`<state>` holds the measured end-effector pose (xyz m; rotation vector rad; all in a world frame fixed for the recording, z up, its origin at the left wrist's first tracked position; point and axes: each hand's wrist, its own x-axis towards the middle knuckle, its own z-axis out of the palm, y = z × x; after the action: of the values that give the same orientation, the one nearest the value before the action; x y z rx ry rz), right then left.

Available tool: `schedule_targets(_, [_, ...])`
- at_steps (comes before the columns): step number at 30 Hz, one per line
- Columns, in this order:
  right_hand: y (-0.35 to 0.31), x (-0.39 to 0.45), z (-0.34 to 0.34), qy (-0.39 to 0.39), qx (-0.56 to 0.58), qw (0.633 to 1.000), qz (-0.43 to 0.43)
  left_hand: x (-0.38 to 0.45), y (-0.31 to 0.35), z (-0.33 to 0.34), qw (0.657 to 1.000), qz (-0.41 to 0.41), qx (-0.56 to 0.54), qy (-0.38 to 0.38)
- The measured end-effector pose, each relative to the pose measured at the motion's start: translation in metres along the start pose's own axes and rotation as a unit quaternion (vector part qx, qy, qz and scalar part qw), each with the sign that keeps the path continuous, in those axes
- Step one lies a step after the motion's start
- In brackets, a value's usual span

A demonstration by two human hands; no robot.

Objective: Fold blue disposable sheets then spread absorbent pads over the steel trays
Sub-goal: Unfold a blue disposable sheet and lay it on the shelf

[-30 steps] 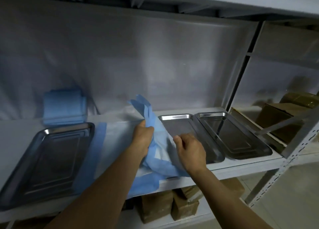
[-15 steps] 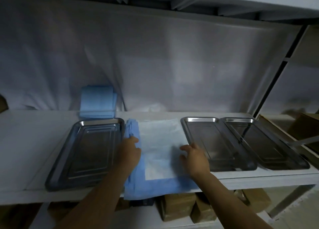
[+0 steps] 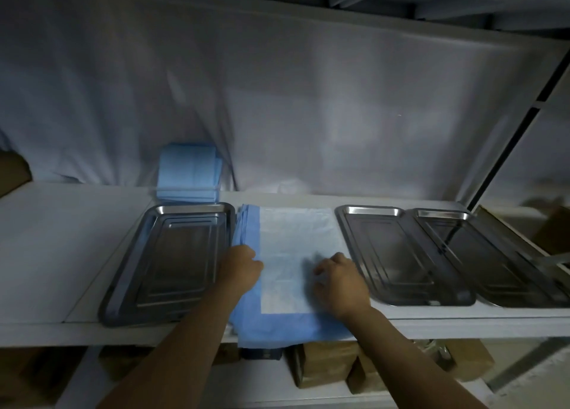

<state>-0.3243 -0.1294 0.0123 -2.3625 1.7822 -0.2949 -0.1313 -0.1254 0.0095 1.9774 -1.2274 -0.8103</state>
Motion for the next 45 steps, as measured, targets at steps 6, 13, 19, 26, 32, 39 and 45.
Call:
schedule_targets(6, [-0.055,-0.023,0.006,-0.14,0.138,0.972,-0.13,-0.01,0.001,-0.007,0.997,-0.044,-0.064,-0.012])
schedule_targets(13, [-0.07,-0.035,0.021,-0.078,0.032,0.985,-0.153,-0.031,-0.01,-0.009,0.996,-0.013,-0.077,-0.049])
schedule_targets(19, [-0.066,-0.035,0.022,-0.055,0.177,0.981,-0.054,-0.037,-0.018,-0.014,0.99,-0.029,-0.138,-0.026])
schedule_targets(26, [-0.061,-0.023,-0.01,0.122,0.494,0.843,0.174,-0.051,-0.018,-0.01,0.997,0.009,-0.063,-0.043])
schedule_targets(32, [-0.056,-0.015,-0.038,0.118,0.553,0.8,0.202,-0.061,-0.011,-0.014,0.998,0.004,0.0,-0.058])
schedule_targets(39, [-0.051,-0.024,-0.07,0.077,0.572,0.81,0.101,-0.064,0.02,-0.012,0.995,0.08,-0.036,0.042])
schedule_targets(45, [-0.046,-0.04,-0.112,0.023,0.65,0.759,0.026,-0.063,0.06,-0.026,0.97,0.165,0.167,0.056])
